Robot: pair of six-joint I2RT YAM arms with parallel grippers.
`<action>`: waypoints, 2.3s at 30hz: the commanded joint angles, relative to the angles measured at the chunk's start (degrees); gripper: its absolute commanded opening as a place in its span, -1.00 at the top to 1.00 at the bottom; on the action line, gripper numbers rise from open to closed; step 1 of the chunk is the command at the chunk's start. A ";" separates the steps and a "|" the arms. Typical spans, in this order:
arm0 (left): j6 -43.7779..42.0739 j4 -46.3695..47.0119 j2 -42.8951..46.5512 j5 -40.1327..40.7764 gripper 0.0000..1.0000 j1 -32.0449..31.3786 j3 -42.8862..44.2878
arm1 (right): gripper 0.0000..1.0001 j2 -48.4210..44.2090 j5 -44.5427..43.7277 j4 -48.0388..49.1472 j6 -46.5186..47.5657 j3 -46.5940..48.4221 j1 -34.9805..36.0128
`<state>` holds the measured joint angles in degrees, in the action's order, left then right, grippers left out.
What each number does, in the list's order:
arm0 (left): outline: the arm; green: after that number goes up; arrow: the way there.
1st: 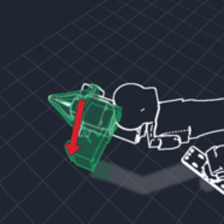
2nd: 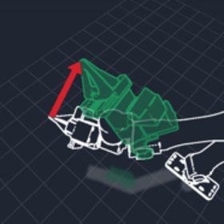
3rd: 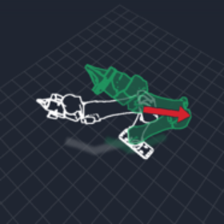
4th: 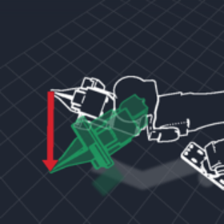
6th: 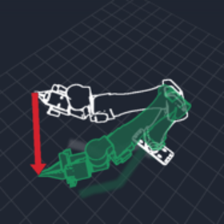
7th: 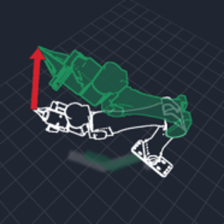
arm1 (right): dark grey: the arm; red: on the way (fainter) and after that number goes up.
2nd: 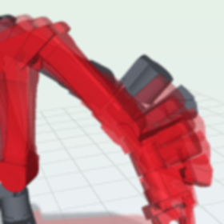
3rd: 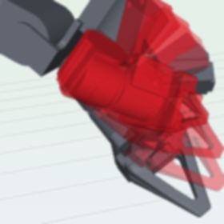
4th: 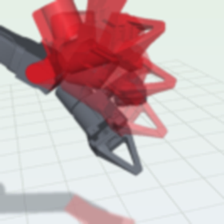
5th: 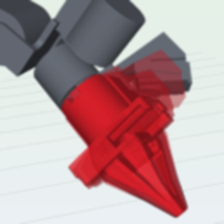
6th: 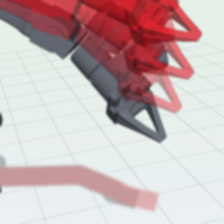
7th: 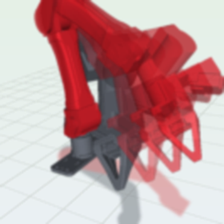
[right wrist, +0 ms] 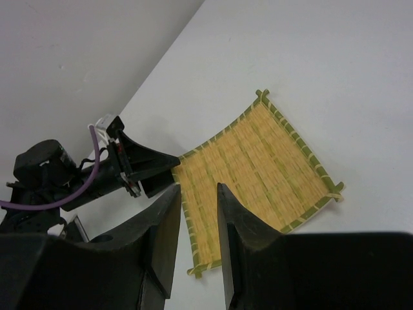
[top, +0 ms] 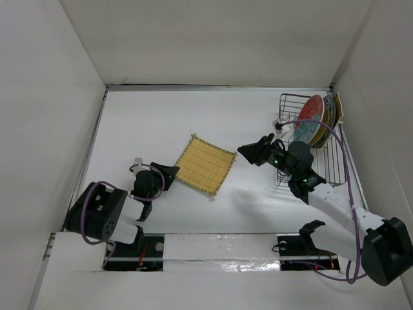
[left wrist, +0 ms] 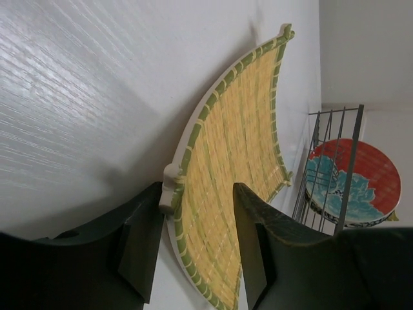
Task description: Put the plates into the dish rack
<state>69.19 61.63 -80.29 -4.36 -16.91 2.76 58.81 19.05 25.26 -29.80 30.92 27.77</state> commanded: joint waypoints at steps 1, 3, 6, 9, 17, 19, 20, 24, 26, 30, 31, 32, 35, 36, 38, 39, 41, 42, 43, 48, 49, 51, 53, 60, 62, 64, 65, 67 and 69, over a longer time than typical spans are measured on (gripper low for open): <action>-0.37 8.06 -3.37 1.37 0.16 -0.14 -1.80 | 0.31 -0.01 -0.59 1.38 0.89 1.08 -0.35; -0.11 11.48 -8.46 1.20 0.27 -0.14 -1.80 | 0.31 0.08 -0.59 1.38 0.97 1.08 -0.35; 0.94 23.92 -17.07 1.11 0.84 -0.14 -2.24 | 0.31 -0.01 -0.68 1.29 1.06 1.16 -0.35; 2.35 32.30 -25.86 0.50 1.00 -0.14 -2.50 | 0.31 0.08 -0.94 1.11 1.15 1.16 -0.35; 8.07 56.76 -35.04 -3.20 1.00 -0.14 -7.51 | 0.11 1.49 -0.24 1.29 1.24 2.04 0.27; 7.98 56.15 -31.86 -3.29 1.00 -0.14 -8.12 | -0.03 1.66 -0.50 0.94 1.33 2.48 0.97; 8.15 55.97 -28.03 -3.37 1.00 -0.14 -8.39 | -0.08 1.66 -0.85 0.76 1.33 2.92 1.49; 5.62 43.62 -13.26 -3.81 1.00 -0.14 -6.81 | -0.34 1.49 -2.43 -0.99 1.76 4.58 2.11; 2.55 28.17 0.04 -3.03 1.00 -0.14 -4.27 | -0.46 1.22 -3.31 -2.22 2.12 5.12 2.73; -8.35 -4.45 22.86 3.29 1.00 -0.85 3.38 | -0.67 1.05 -6.21 -4.25 2.21 6.00 3.26; -10.80 -11.11 26.29 3.91 1.00 -0.85 5.04 | -0.73 1.31 -6.56 -5.12 2.12 6.43 3.26; -11.96 -14.22 31.11 3.92 1.00 -0.85 6.10 | -0.74 1.49 -6.74 -5.22 1.86 6.61 3.26; -14.25 -21.27 36.94 5.59 1.00 -1.37 8.48 | -0.81 2.63 -6.13 -6.01 0.36 7.67 3.26; -14.34 -21.89 37.92 5.42 1.00 -1.37 8.57 | -0.85 2.72 -5.52 -5.92 -0.25 7.84 3.26; -14.08 -23.48 40.37 5.07 1.00 -1.37 8.49 | -0.92 2.98 -4.99 -5.22 -1.83 8.02 3.26; -13.82 -23.48 40.91 4.72 1.00 -1.37 8.31 | -0.98 3.33 -4.72 -4.69 -2.45 8.02 3.78; -13.12 -23.13 42.05 2.88 1.00 -1.37 7.96 | -0.99 4.90 -3.50 -2.59 -3.86 8.19 3.78; -12.94 -22.87 42.32 2.34 1.00 -1.37 7.87 | -0.99 5.78 -2.80 -2.14 -4.21 8.46 4.31; -12.76 -22.17 42.67 1.03 1.00 -1.37 7.87 | -0.99 6.75 -1.48 -0.84 -4.99 8.72 4.31; -11.62 -22.25 46.53 -2.14 1.00 -1.37 9.10 | -0.99 12.73 -0.06 1.72 -7.20 8.99 4.31; -11.88 -23.56 47.41 -2.40 1.00 -1.37 9.54 | -0.99 12.65 -1.46 2.94 -7.90 8.38 4.31; -12.41 -25.23 49.79 -2.41 1.00 -1.37 10.68 | -0.99 11.86 -3.66 3.22 -8.17 7.50 4.83; -12.50 -26.38 51.02 -3.02 1.00 -1.37 11.21 | -0.99 11.33 -6.12 2.96 -8.08 6.88 4.84; -10.92 -24.72 51.46 -6.18 1.00 -1.37 10.51 | -0.99 13.52 -7.27 3.57 -8.43 7.14 5.37; -10.48 -23.57 50.94 -7.76 1.00 -1.37 10.59 | -0.99 16.15 -4.65 6.81 -9.04 7.23 5.37; -9.69 -22.43 50.76 -9.43 1.00 -1.37 10.68 | -0.96 18.00 -0.97 12.32 -10.53 6.97 5.37; -9.51 -22.25 50.67 -9.96 1.00 -1.37 10.86 | -0.93 18.79 0.10 14.36 -10.97 6.88 5.89; -9.42 -22.07 50.59 -11.28 1.00 -1.37 11.29 | -0.89 21.08 1.77 18.23 -12.29 6.79 5.89; -9.42 -21.99 50.50 -12.07 1.00 -1.37 12.17 | -0.83 22.48 2.48 20.35 -12.74 6.70 5.89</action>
<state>57.19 30.24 -30.33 -11.38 -17.93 10.00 80.42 17.98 34.76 -40.84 37.52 32.99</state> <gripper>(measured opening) 0.106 0.925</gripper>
